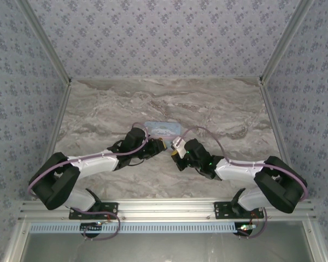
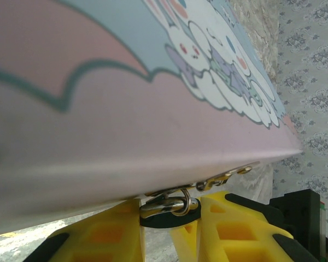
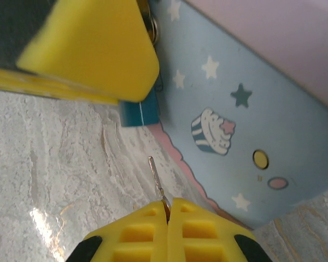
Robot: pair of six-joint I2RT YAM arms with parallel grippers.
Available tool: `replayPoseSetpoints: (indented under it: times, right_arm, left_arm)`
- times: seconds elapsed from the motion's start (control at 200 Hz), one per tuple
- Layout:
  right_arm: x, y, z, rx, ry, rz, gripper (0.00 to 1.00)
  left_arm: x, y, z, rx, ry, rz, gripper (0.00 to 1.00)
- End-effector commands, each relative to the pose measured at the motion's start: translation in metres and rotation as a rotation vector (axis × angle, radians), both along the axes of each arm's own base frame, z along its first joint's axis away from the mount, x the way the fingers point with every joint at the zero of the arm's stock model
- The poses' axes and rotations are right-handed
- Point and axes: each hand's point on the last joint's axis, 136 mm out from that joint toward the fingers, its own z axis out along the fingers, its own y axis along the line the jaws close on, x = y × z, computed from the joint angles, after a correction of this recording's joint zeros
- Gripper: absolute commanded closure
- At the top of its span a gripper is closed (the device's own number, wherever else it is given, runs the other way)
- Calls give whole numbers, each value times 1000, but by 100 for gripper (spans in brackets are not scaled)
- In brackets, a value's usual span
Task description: Unlock a padlock with a key
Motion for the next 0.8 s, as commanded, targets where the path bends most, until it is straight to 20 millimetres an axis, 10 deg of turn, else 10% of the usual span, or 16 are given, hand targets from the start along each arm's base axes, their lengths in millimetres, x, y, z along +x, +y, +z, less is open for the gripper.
replayPoseSetpoints:
  times: [0.0, 0.794]
  right_arm:
    - [9, 10, 16, 29, -54, 4, 100]
    - [9, 19, 24, 63, -59, 24, 100]
  left_arm:
    - [6, -9, 28, -64, -60, -3, 76]
    - [4, -9, 29, -64, -58, -11, 76]
